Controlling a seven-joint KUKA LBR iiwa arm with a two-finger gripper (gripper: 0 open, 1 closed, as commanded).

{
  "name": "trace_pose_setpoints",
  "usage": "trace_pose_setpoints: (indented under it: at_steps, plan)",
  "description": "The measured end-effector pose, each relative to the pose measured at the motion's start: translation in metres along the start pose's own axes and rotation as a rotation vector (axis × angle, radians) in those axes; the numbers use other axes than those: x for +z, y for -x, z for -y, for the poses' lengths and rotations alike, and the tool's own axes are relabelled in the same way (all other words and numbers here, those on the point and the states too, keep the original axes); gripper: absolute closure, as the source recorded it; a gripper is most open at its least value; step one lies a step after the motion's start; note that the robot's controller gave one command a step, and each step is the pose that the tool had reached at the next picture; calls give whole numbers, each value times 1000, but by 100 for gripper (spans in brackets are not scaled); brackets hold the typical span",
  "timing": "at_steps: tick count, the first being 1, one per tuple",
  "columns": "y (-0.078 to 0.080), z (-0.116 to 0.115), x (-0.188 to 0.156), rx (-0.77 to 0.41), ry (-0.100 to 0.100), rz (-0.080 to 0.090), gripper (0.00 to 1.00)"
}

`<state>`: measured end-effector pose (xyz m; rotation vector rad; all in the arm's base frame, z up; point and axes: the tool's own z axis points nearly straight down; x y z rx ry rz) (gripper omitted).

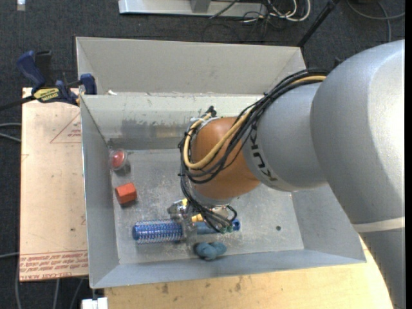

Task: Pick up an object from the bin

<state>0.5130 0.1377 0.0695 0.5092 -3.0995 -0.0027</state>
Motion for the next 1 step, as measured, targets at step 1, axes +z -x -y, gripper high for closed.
trace_pose_setpoints:
  at_steps: [1]
  plan:
    - [30, 4, -143, -121, -3, 11, 100]
